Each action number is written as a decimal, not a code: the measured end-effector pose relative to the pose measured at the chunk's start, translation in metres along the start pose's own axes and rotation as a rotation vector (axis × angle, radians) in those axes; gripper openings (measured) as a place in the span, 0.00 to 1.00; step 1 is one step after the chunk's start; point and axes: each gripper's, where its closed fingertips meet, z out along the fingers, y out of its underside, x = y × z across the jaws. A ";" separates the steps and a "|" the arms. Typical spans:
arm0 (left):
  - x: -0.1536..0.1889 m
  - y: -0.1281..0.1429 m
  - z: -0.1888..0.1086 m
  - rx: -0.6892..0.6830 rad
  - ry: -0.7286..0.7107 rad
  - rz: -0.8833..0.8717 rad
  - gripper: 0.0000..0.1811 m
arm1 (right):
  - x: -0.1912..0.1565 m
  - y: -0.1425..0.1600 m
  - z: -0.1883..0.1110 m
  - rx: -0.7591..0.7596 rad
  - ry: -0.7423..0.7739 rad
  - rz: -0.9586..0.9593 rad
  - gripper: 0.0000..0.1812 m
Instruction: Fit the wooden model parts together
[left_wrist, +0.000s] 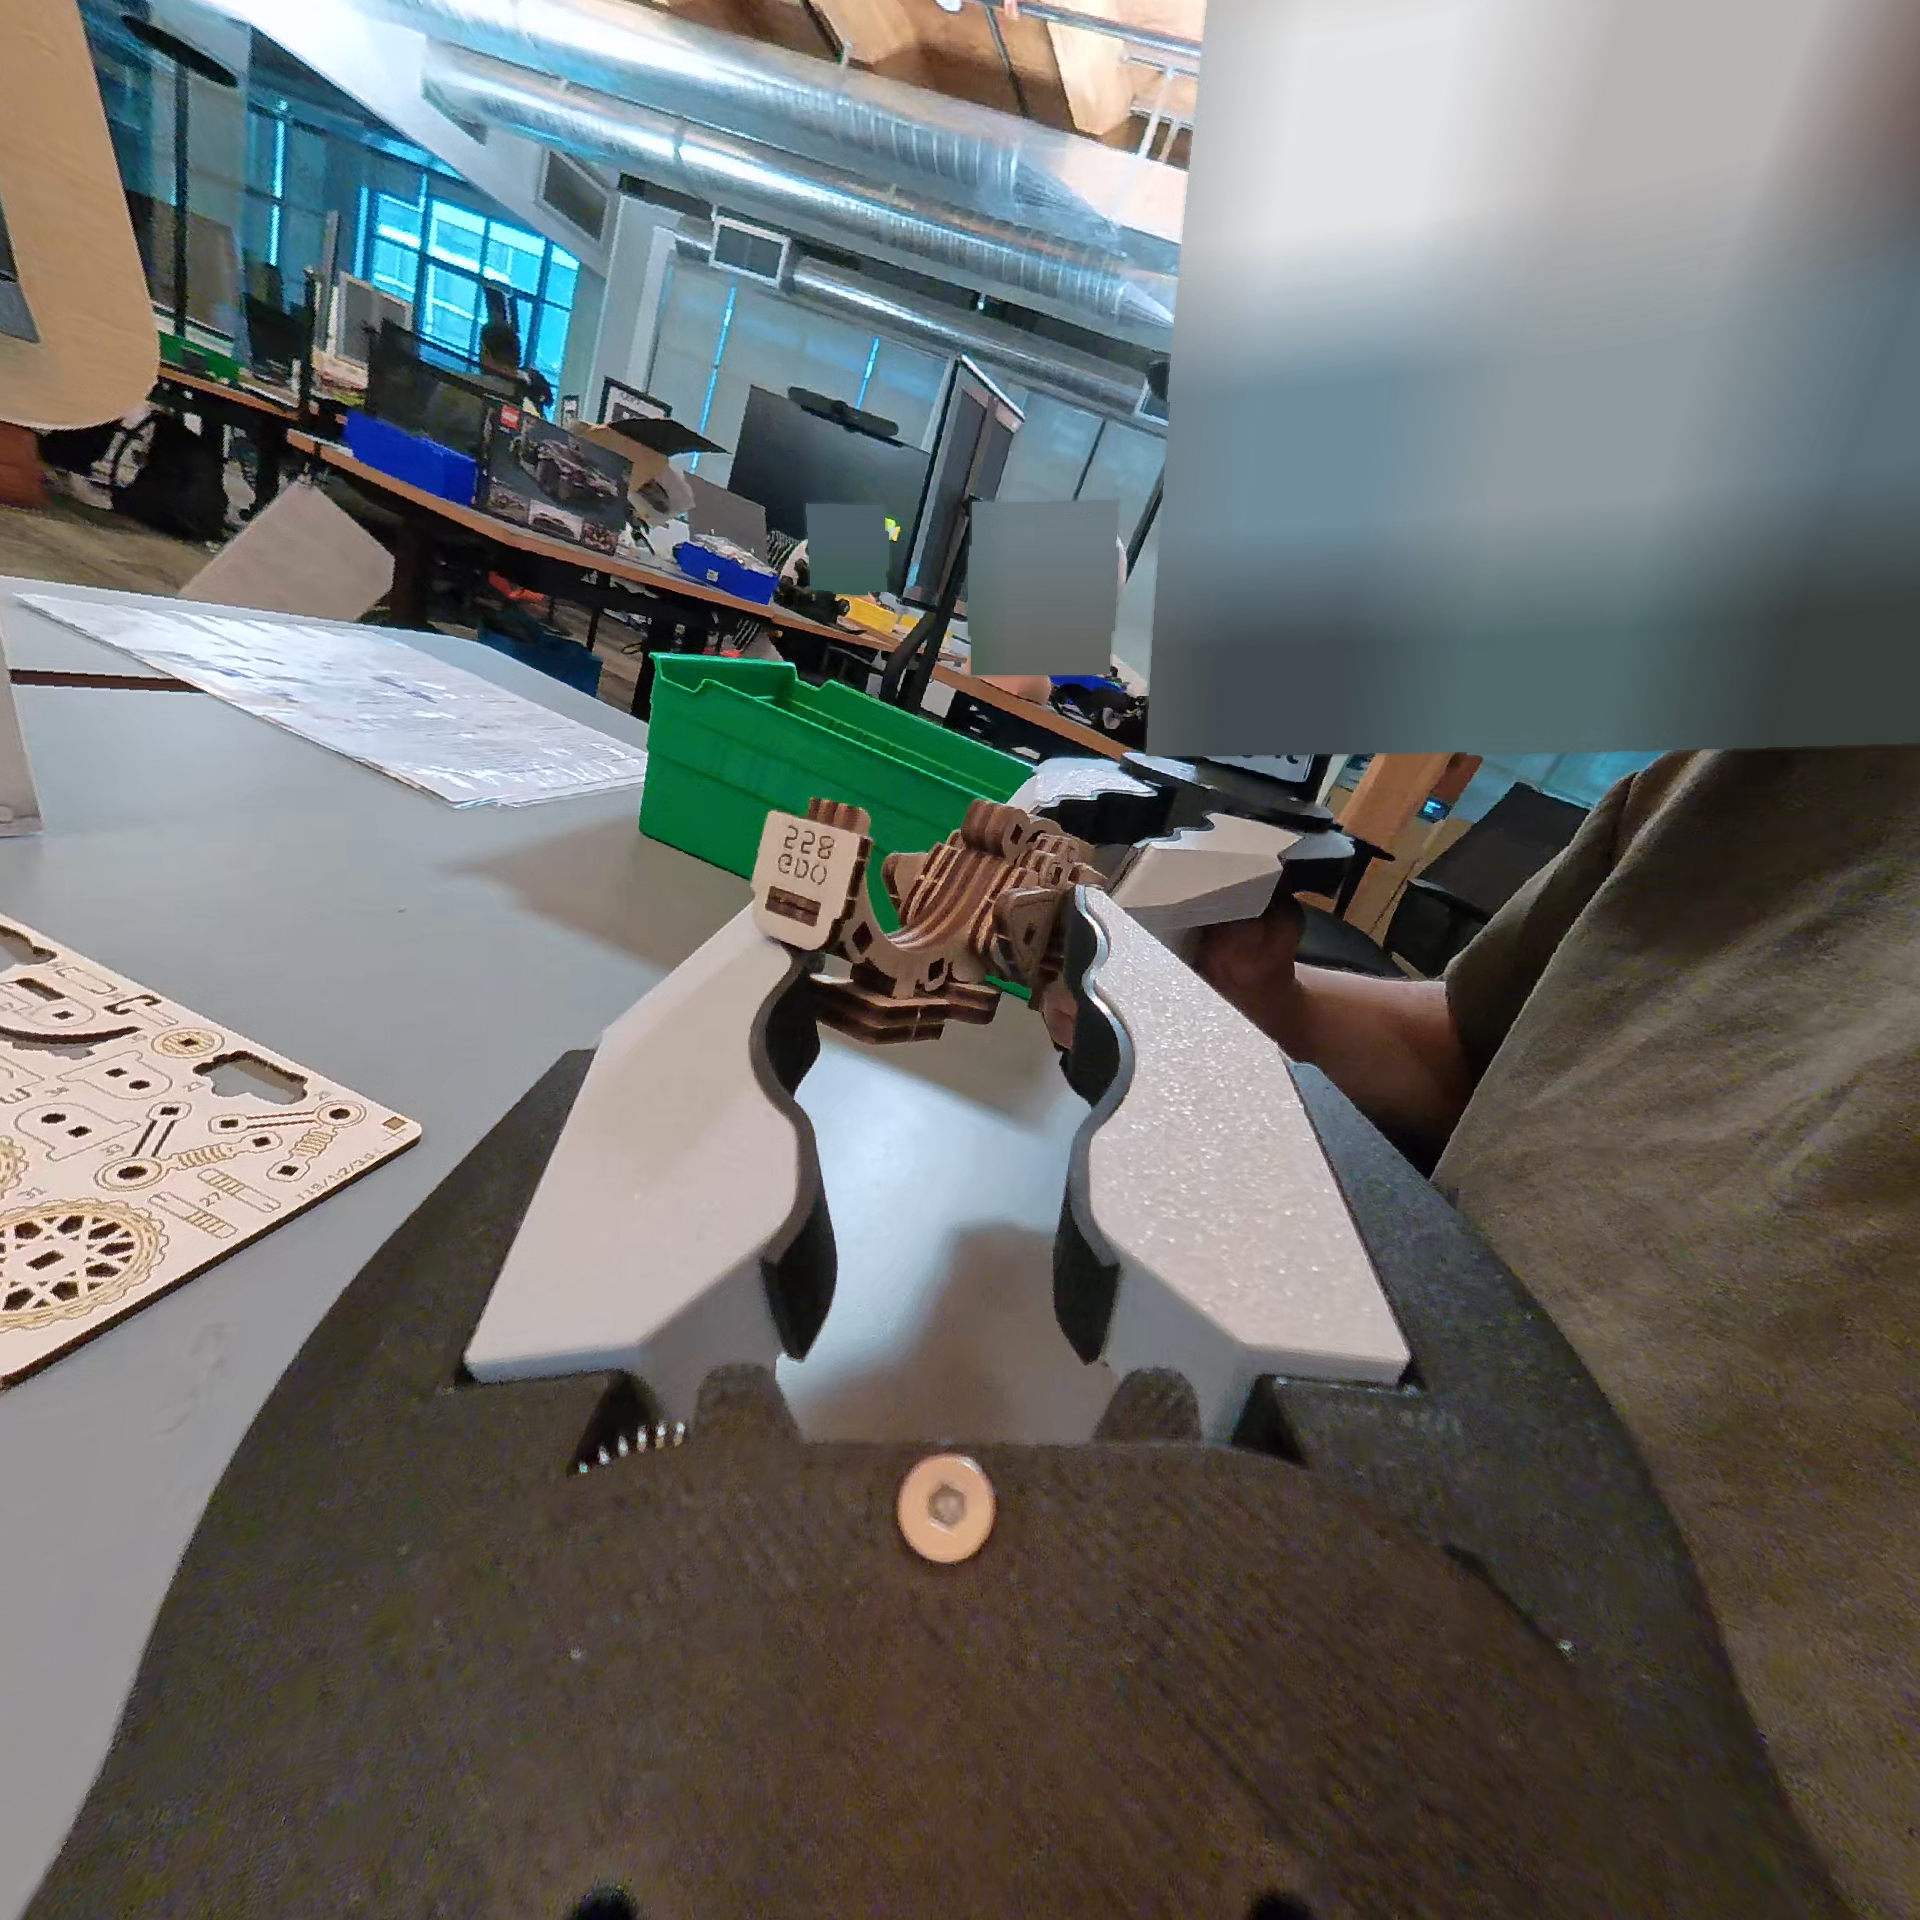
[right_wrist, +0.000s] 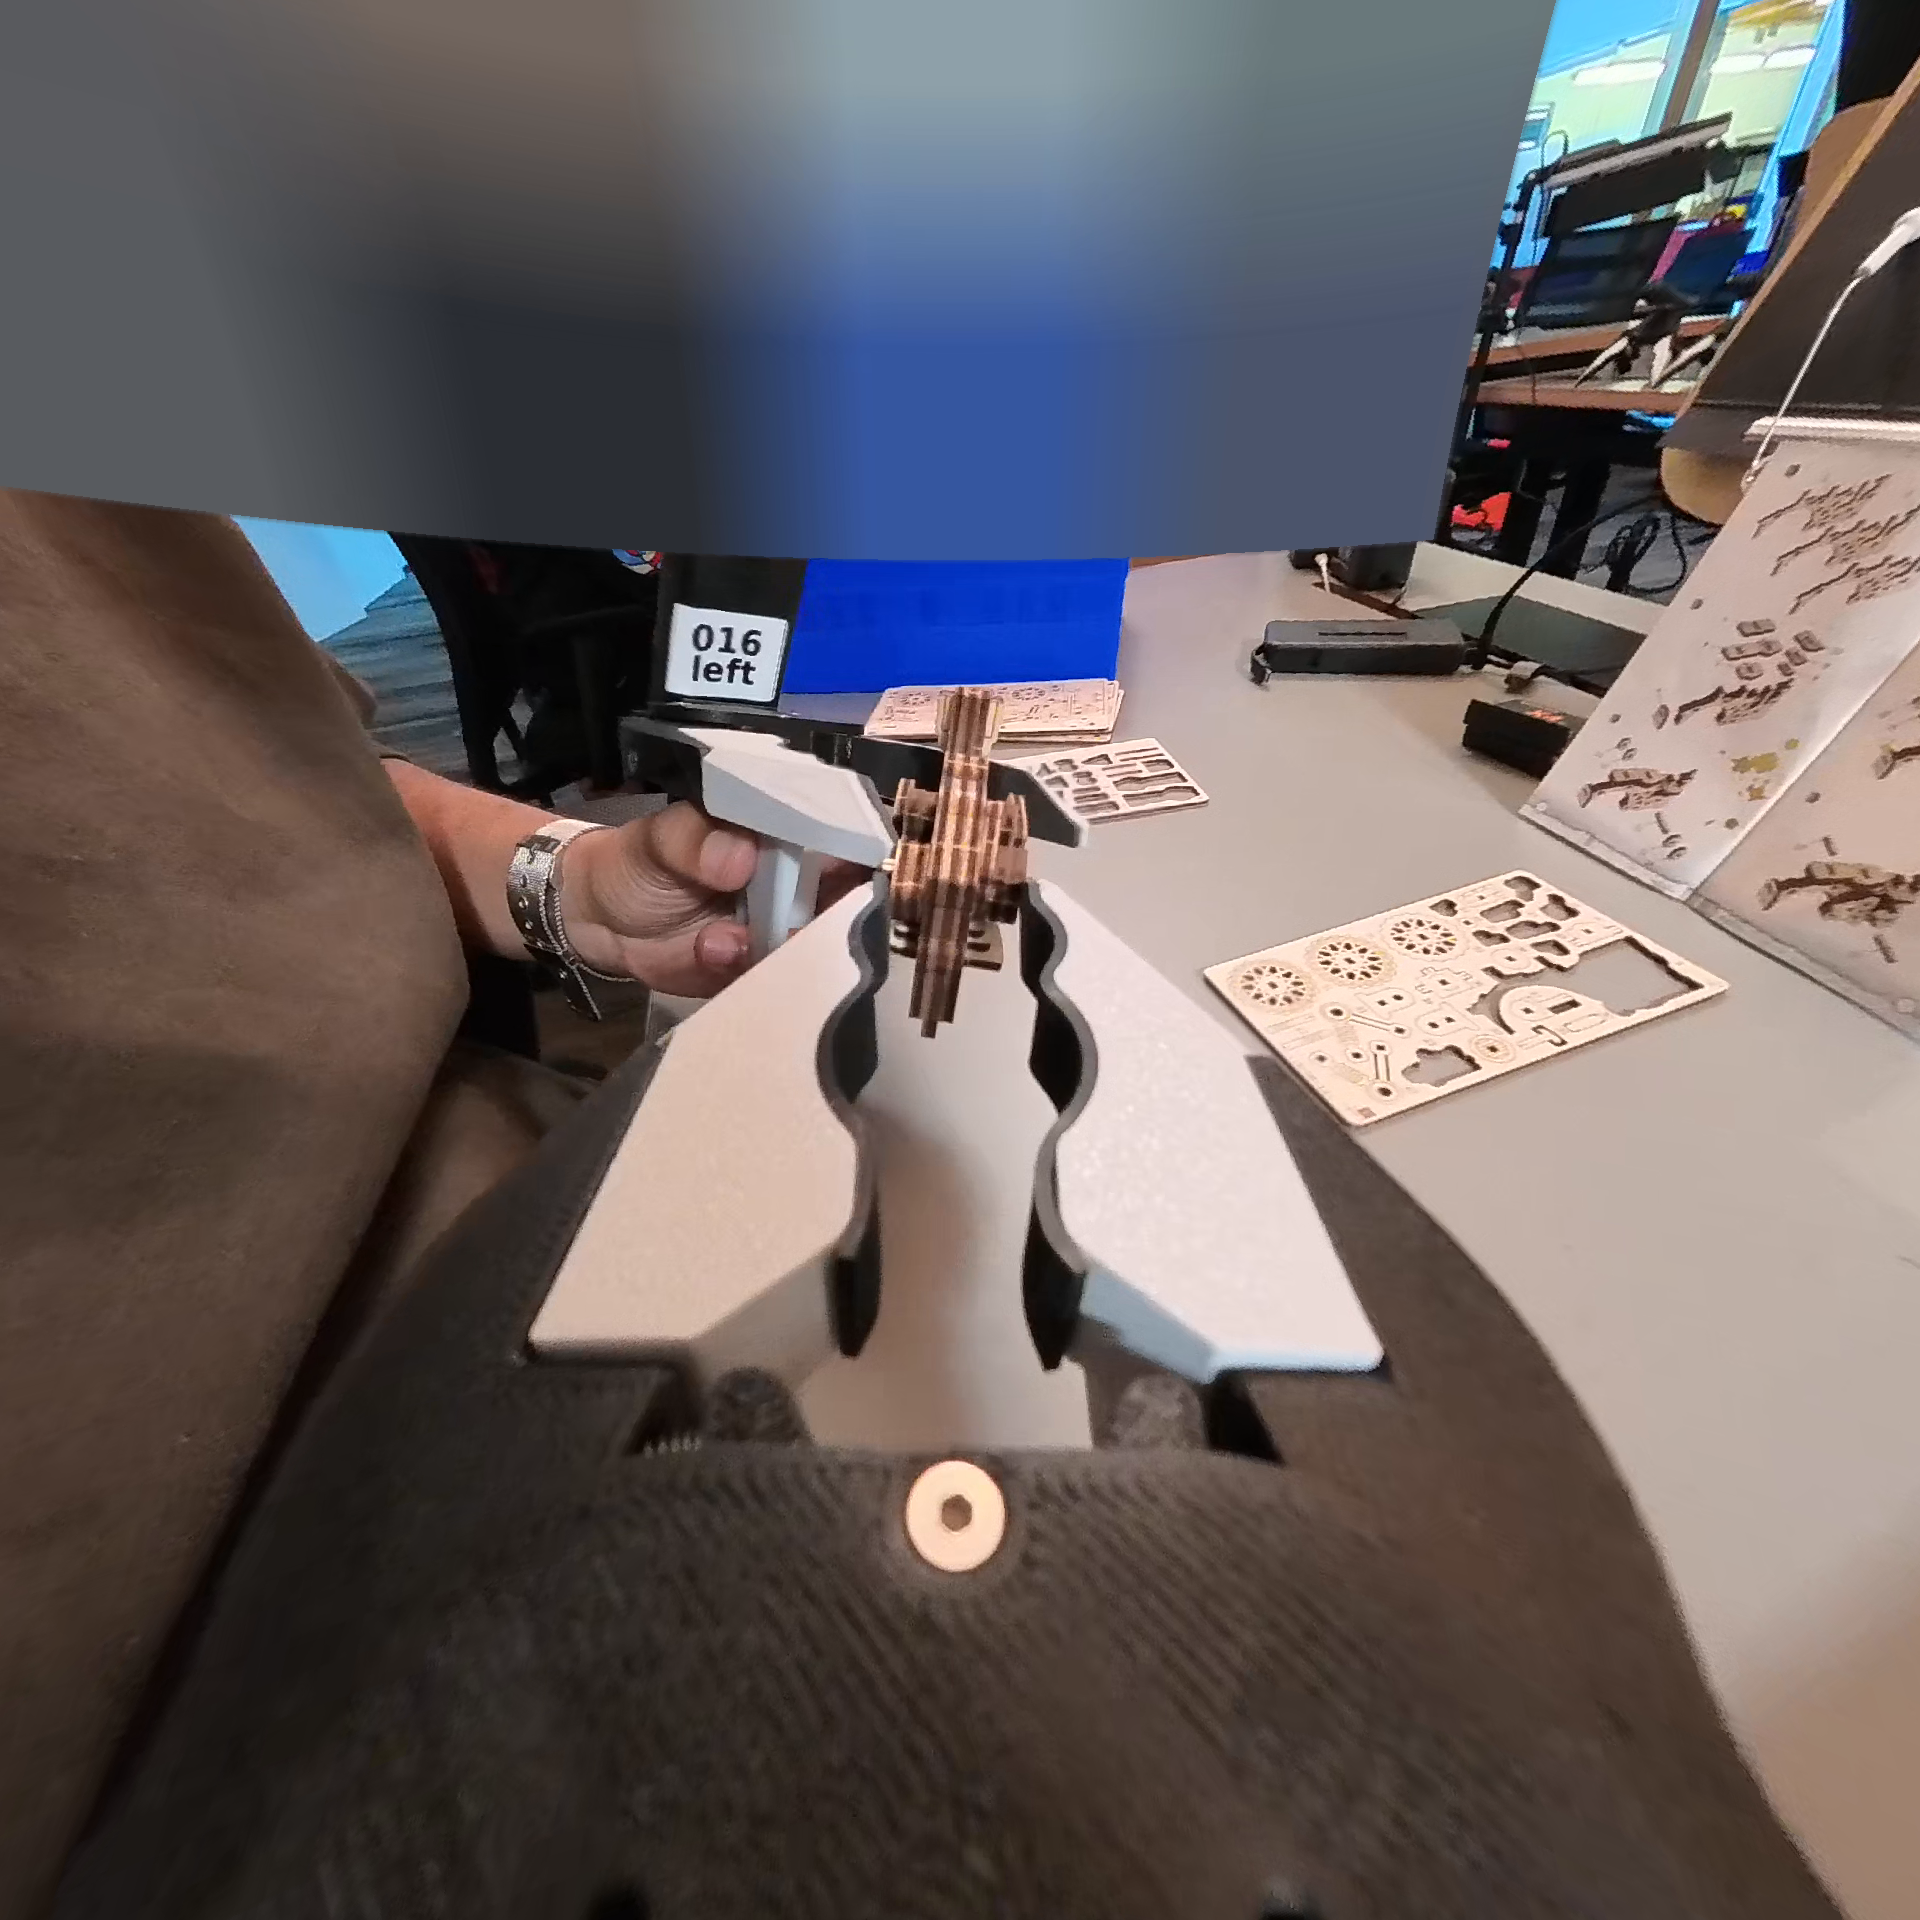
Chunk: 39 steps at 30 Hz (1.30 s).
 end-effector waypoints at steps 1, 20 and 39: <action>-0.001 0.000 0.000 -0.002 -0.004 -0.002 0.24 | 0.001 0.001 0.000 -0.006 0.001 0.006 0.13; 0.004 0.000 0.000 -0.002 0.009 0.014 0.24 | -0.006 -0.002 -0.003 0.015 -0.067 0.009 0.14; 0.004 0.001 0.001 -0.004 0.007 0.003 0.24 | -0.004 -0.003 -0.004 0.026 -0.101 0.107 0.13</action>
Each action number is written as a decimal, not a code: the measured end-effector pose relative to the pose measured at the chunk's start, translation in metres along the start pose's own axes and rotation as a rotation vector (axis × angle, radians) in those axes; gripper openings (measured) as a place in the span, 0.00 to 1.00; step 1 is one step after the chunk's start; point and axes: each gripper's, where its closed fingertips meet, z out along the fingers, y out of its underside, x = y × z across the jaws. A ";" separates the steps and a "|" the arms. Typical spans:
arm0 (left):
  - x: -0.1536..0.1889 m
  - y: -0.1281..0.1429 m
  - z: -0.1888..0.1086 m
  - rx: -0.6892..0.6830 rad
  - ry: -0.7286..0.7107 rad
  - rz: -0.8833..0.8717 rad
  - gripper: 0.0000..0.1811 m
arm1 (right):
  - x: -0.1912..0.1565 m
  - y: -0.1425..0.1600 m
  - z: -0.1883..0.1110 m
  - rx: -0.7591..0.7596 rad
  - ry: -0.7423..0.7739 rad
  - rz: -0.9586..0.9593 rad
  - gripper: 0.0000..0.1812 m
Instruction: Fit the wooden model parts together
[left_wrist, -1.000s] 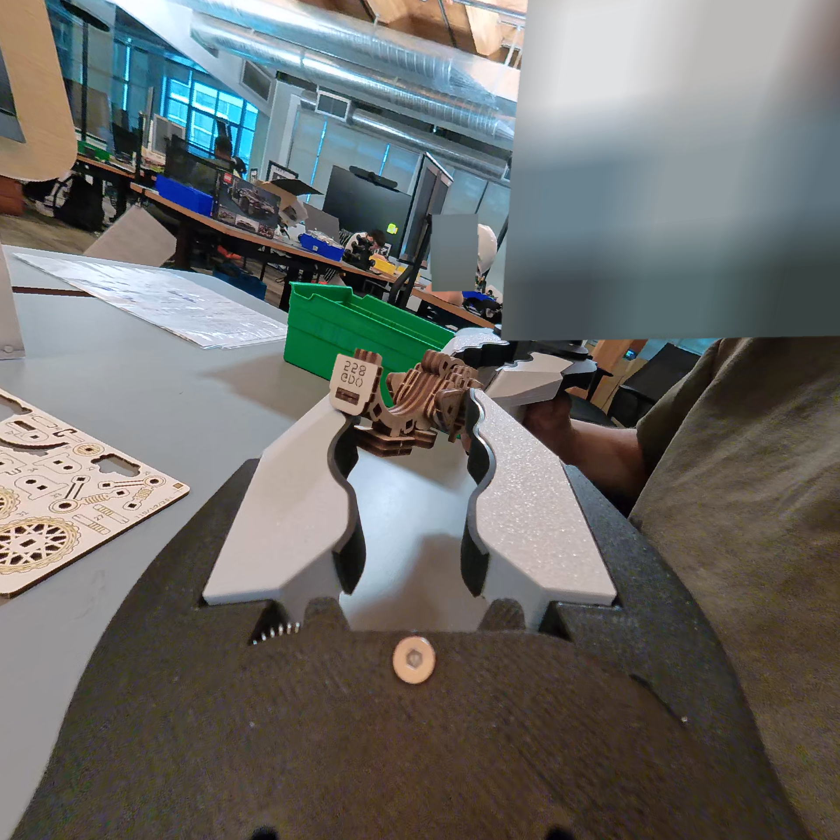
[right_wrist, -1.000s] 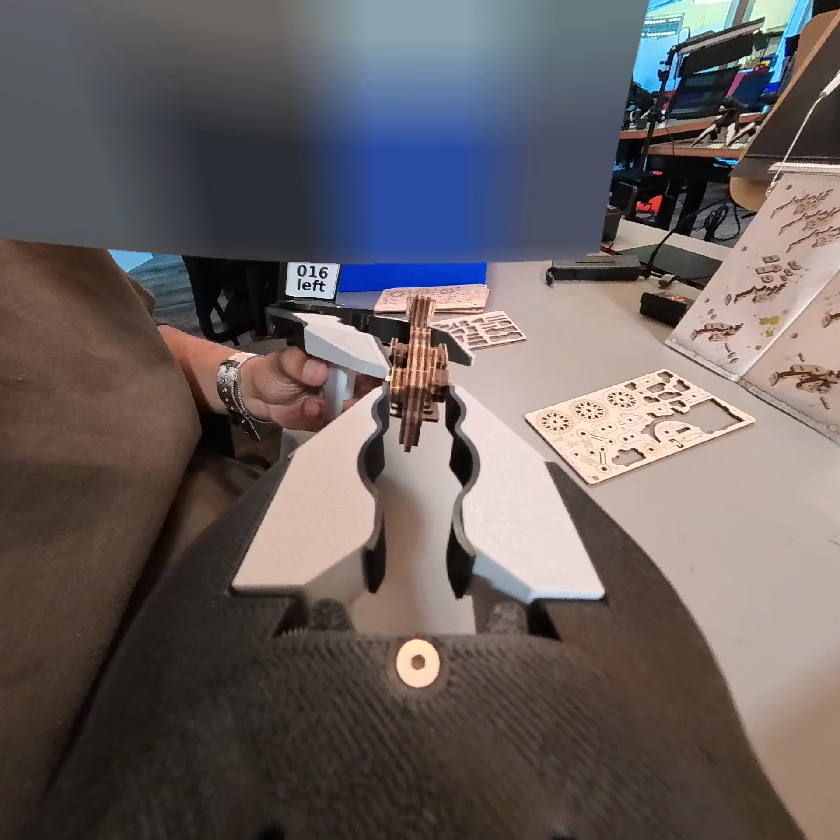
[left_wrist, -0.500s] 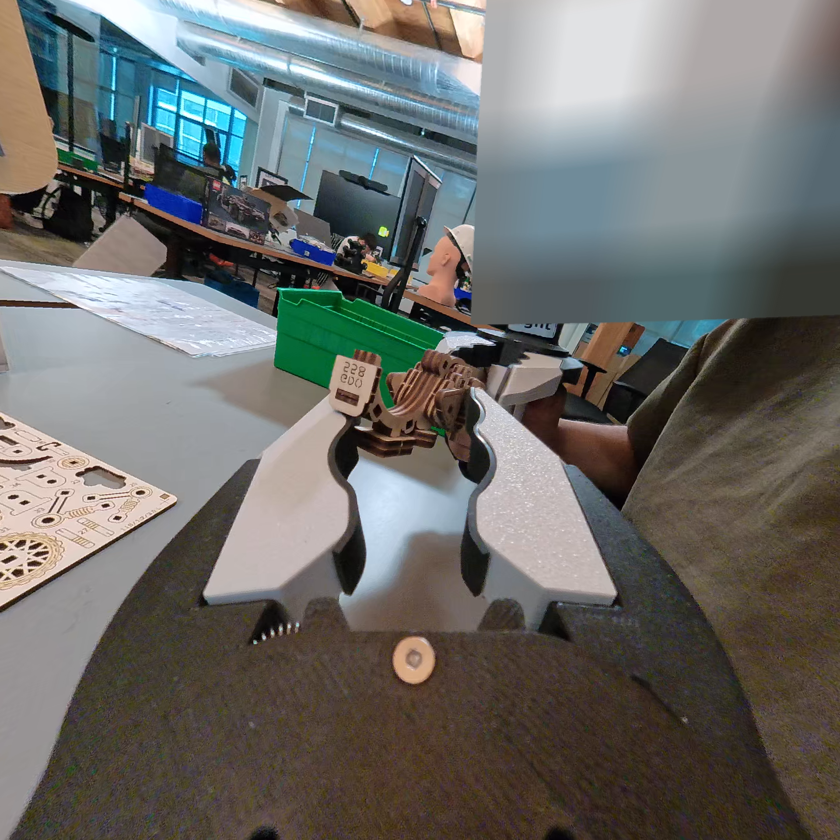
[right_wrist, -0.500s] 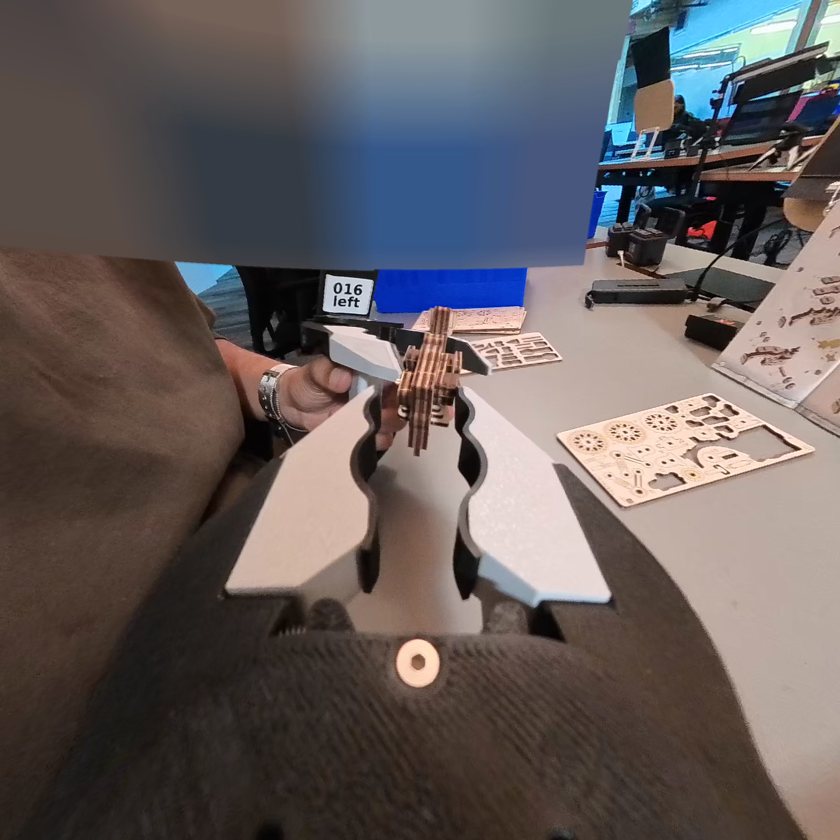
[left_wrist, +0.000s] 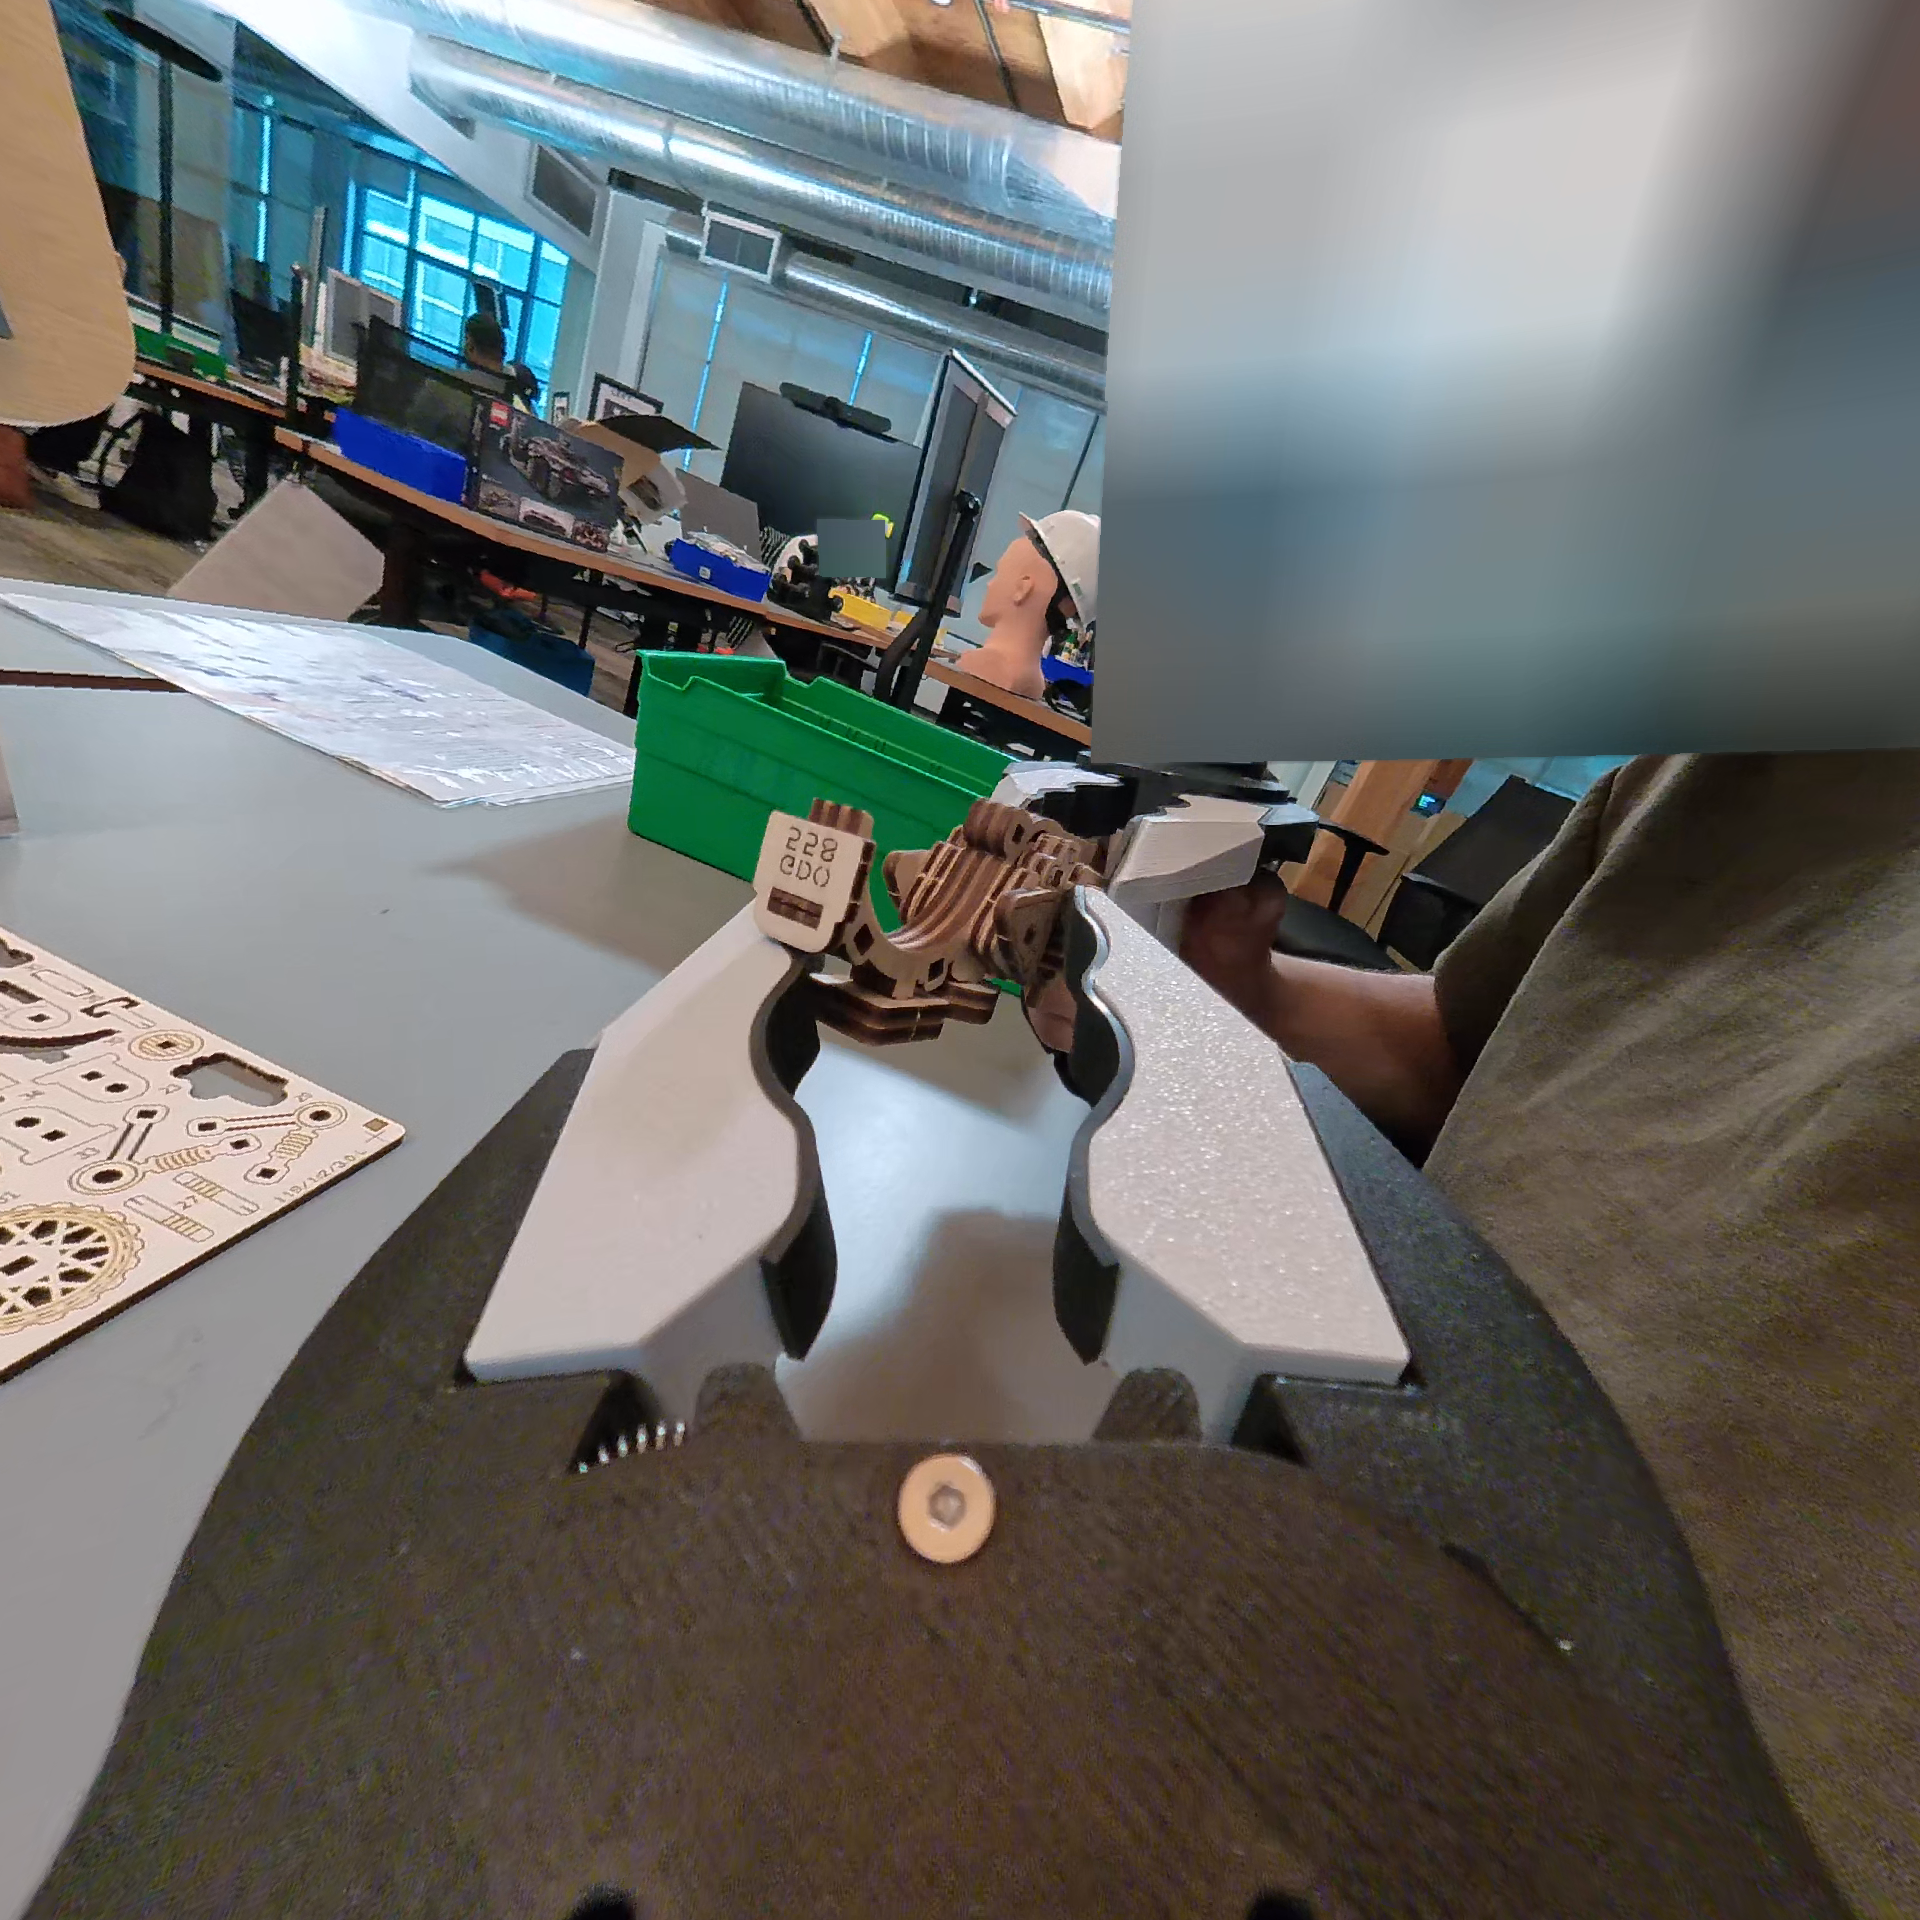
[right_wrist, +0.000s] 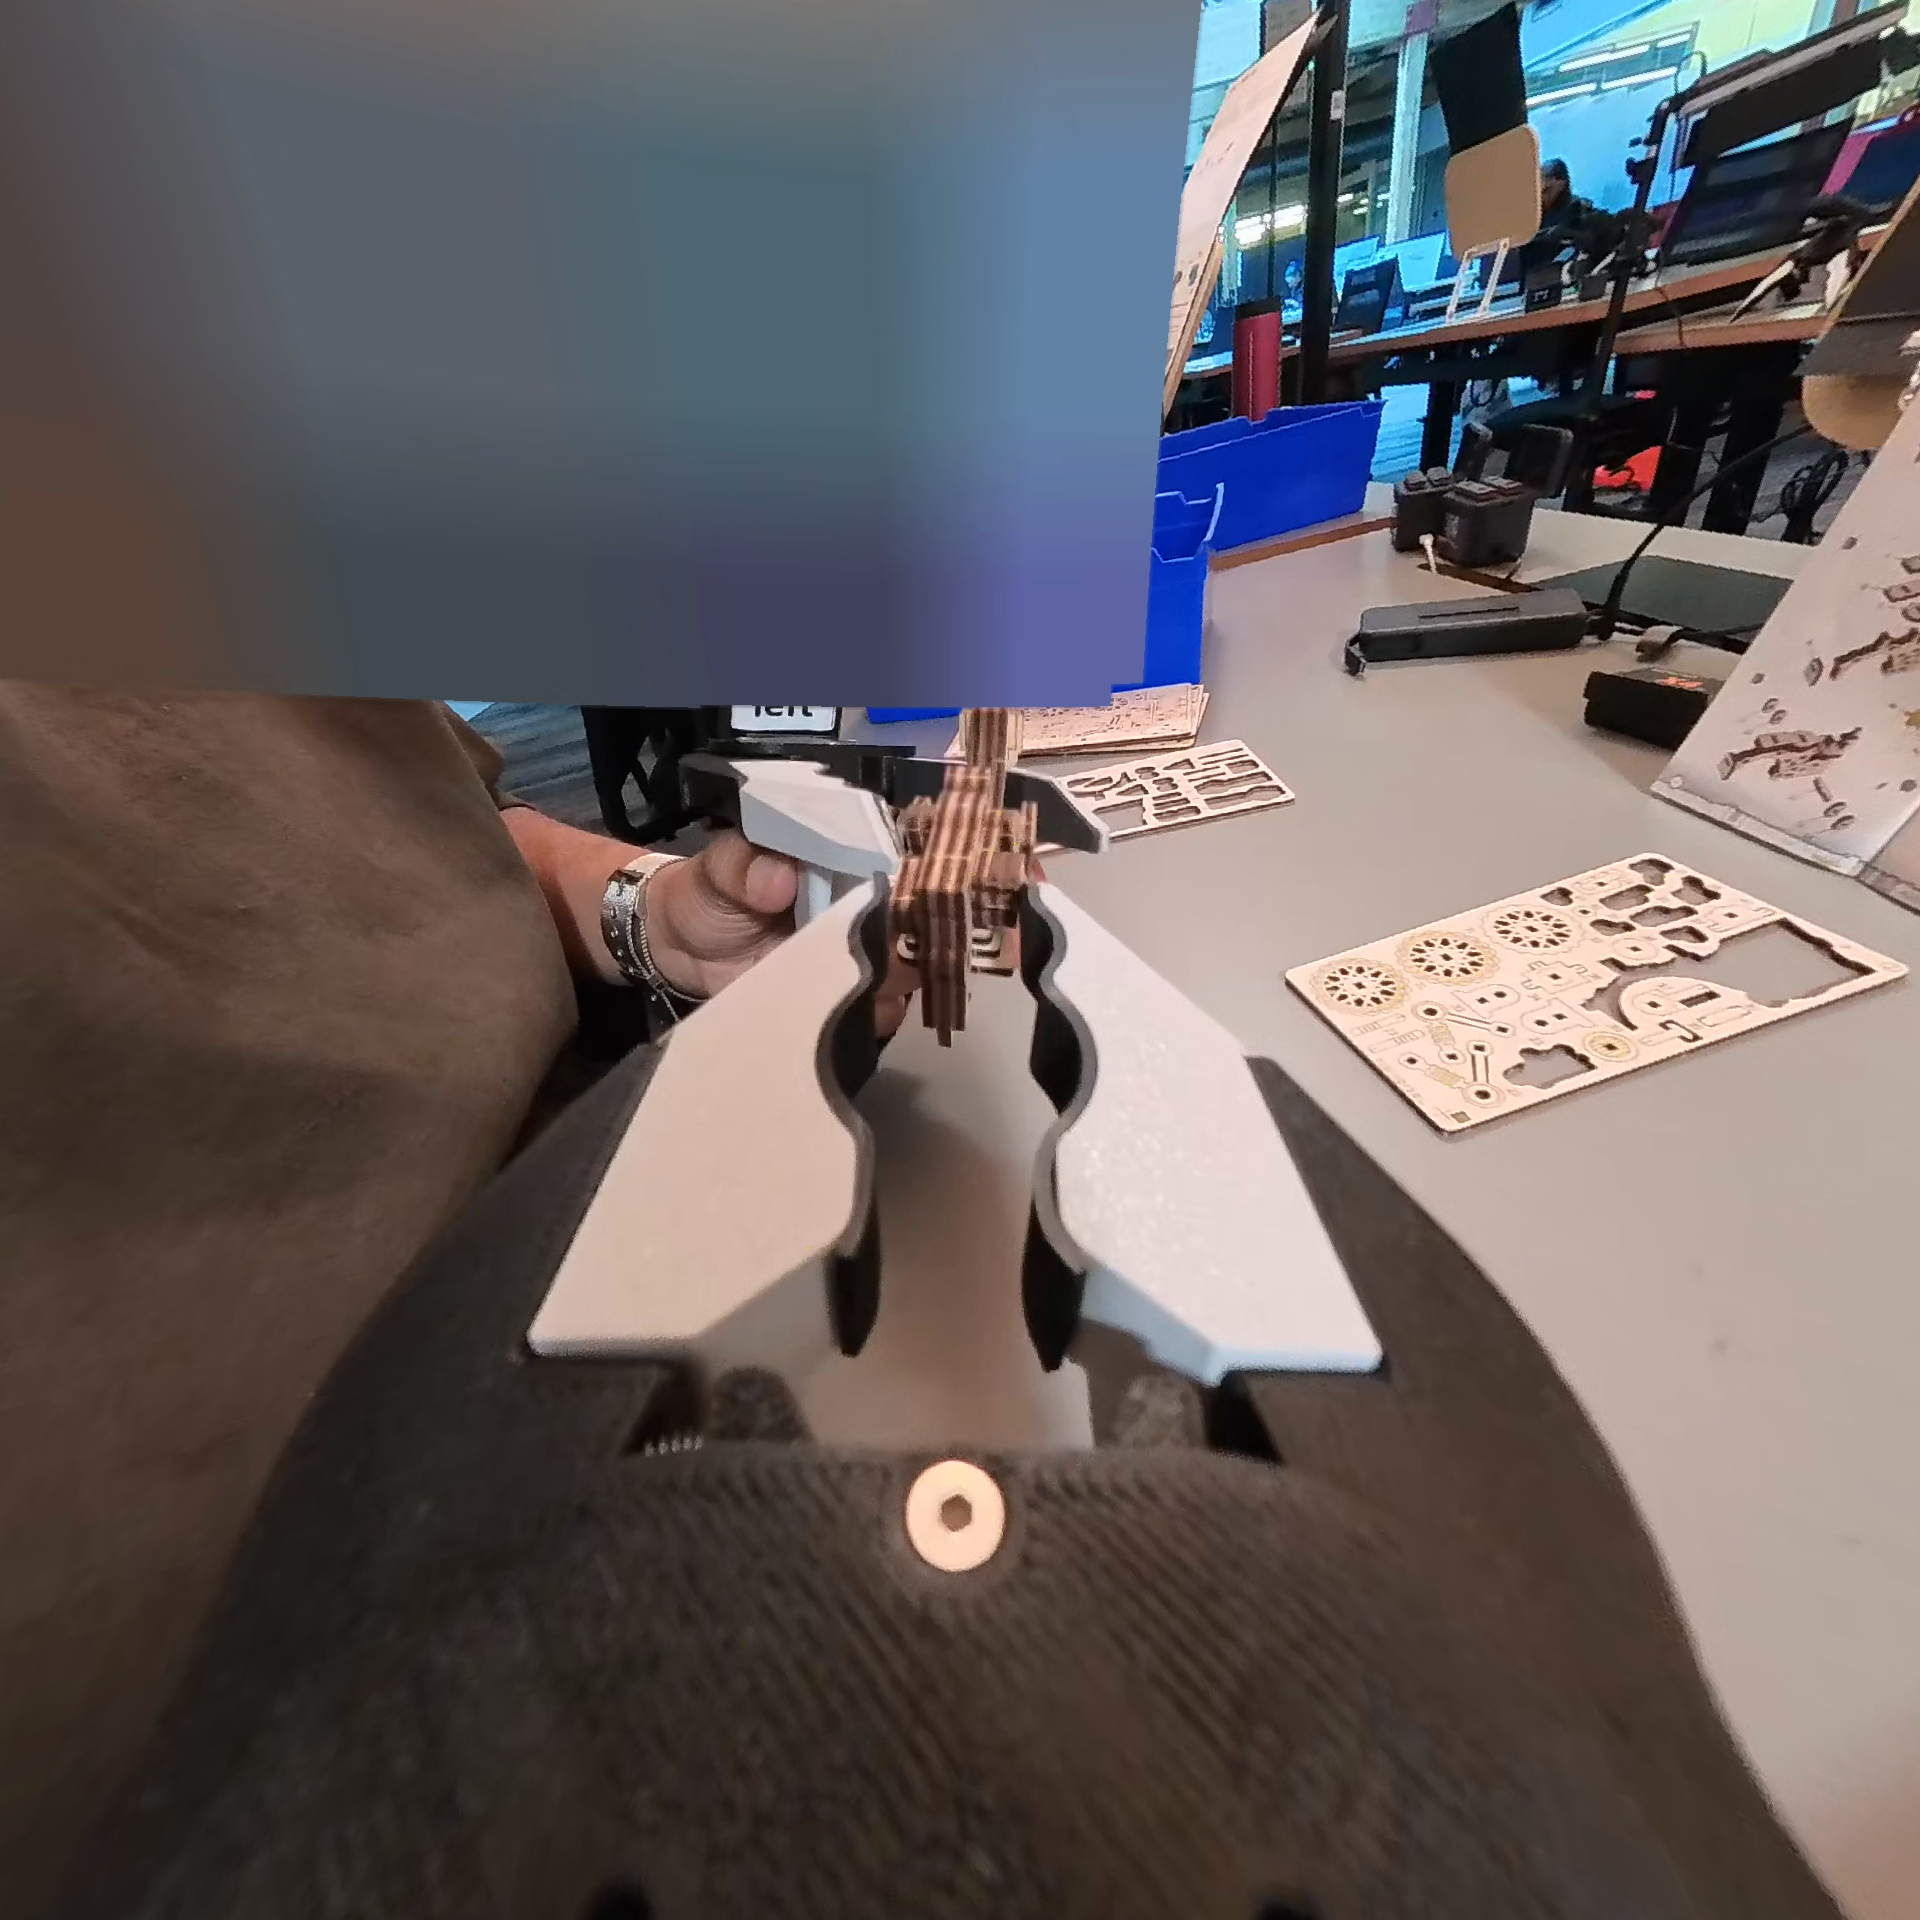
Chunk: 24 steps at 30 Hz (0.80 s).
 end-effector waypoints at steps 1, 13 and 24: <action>-0.001 0.000 0.000 0.000 -0.001 -0.003 0.24 | 0.001 0.000 0.000 -0.007 0.003 0.005 0.13; -0.002 -0.001 0.000 0.016 -0.002 -0.028 0.24 | 0.003 -0.002 0.001 -0.018 0.011 0.032 0.12; -0.003 -0.007 -0.001 0.069 0.031 -0.118 0.26 | 0.020 -0.016 -0.010 0.130 -0.027 0.278 0.12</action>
